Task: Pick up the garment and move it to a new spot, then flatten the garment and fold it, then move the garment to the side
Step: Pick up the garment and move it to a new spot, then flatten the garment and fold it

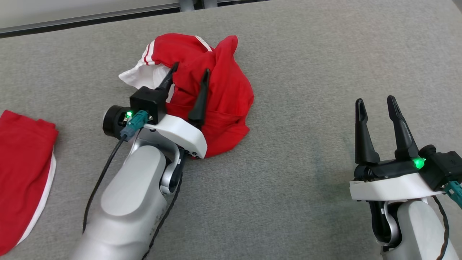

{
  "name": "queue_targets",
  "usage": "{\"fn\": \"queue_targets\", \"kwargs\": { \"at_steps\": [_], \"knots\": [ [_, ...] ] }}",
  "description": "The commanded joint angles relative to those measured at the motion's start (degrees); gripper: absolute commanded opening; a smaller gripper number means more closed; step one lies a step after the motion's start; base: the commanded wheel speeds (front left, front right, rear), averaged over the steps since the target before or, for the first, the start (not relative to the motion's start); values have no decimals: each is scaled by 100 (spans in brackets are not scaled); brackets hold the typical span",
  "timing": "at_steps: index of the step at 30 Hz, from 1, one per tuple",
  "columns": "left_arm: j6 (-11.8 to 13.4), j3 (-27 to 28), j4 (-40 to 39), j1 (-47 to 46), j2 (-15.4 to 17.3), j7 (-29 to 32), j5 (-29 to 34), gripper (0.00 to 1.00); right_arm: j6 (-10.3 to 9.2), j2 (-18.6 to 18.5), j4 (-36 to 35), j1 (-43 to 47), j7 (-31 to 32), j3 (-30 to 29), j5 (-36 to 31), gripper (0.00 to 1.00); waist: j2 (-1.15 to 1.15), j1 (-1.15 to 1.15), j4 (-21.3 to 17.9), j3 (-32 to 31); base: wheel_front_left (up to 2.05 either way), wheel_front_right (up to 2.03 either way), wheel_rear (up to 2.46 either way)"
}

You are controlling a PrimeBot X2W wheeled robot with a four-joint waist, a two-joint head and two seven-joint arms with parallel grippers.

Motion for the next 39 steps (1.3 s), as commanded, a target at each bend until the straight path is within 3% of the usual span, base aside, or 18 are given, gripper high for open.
{"fn": "queue_targets", "kwargs": {
  "at_steps": [1,10,18,26,34,39],
  "knots": [
    [-28,79,52,-125,55,-101,-30,100,0,-5,11,12,-34,-29,-18,100,0,0,105,-27,0,0,0],
    [-55,688,-519,193,509,-254,139,100,0,-11,139,175,-34,-191,-317,100,0,0,1054,-495,0,0,0],
    [-276,1213,-1655,1427,857,-255,475,100,-1,-10,303,378,-35,-193,-392,100,0,0,1667,-919,0,0,0],
    [-248,1740,-2384,2799,253,-256,845,100,-1,-11,472,573,-34,-146,-363,100,0,0,1963,-1090,0,0,0],
    [-540,1870,-2382,2761,75,-256,1119,100,0,-10,661,392,-35,-124,-334,100,0,0,2188,-984,0,0,0],
    [-689,1900,-2261,2695,34,-255,1246,100,0,-7,1268,28,-33,-281,15,100,0,0,2341,-755,0,0,0]
  ]
}}
